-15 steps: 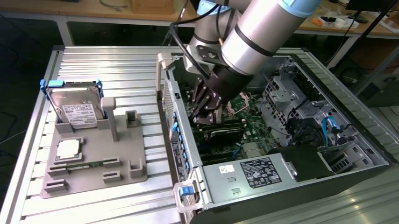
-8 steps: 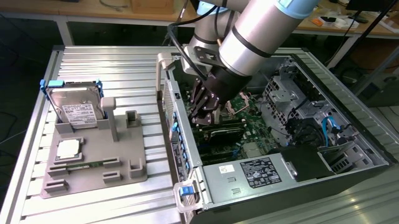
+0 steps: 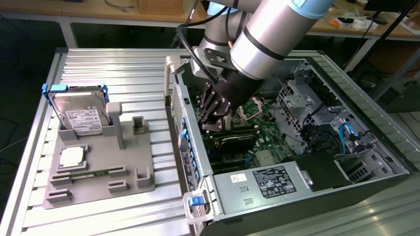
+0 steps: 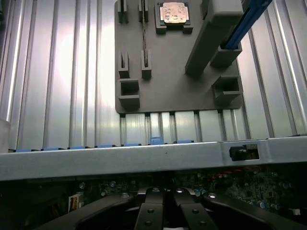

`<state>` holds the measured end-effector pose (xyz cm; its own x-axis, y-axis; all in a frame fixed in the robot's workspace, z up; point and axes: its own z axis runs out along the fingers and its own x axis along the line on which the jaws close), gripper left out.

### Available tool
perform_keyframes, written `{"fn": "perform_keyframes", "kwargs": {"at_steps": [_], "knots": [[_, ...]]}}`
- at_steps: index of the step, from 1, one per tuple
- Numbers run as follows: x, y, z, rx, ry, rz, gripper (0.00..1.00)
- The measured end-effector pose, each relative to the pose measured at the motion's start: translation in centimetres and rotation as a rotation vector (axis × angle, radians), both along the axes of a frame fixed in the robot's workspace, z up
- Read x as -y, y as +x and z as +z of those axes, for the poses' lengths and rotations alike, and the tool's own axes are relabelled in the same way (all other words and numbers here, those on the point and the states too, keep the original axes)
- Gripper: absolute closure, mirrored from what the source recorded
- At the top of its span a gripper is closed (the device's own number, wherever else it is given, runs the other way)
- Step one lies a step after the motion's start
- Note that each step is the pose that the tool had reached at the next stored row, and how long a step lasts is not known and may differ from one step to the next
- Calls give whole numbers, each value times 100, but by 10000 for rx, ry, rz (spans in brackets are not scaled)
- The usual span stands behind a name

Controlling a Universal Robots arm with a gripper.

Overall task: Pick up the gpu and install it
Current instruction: 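Press down on the gpu until it lock into place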

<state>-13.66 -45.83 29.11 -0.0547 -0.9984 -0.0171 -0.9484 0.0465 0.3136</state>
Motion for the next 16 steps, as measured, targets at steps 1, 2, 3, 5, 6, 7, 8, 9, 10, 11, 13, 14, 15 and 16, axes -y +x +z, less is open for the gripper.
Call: {"fn": "perform_keyframes", "kwargs": {"at_steps": [1, 2, 3, 5, 6, 7, 8, 9, 10, 11, 13, 14, 15, 16], "knots": [[-5, 1, -8, -4, -7, -2, 89], [-4, 1, -8, -6, -15, -3, 89], [-3, 1, -1, -15, -28, -4, 89], [-4, 3, -7, -11, -18, -5, 89], [-4, 4, -8, -9, -15, -5, 89], [-4, 5, -8, -9, -14, -4, 89], [-4, 6, -8, -9, -13, -4, 89], [-4, 7, -9, -9, -14, -3, 89], [-4, 8, -9, -9, -14, -4, 89], [-2, 7, -13, -4, -6, -4, 89], [2, 5, -5, -7, -17, -3, 89], [-2, 7, 5, -7, -16, -3, 89], [-1, 8, 8, 4, 8, -5, 89], [0, 13, 19, 14, 21, -5, 89]]}}
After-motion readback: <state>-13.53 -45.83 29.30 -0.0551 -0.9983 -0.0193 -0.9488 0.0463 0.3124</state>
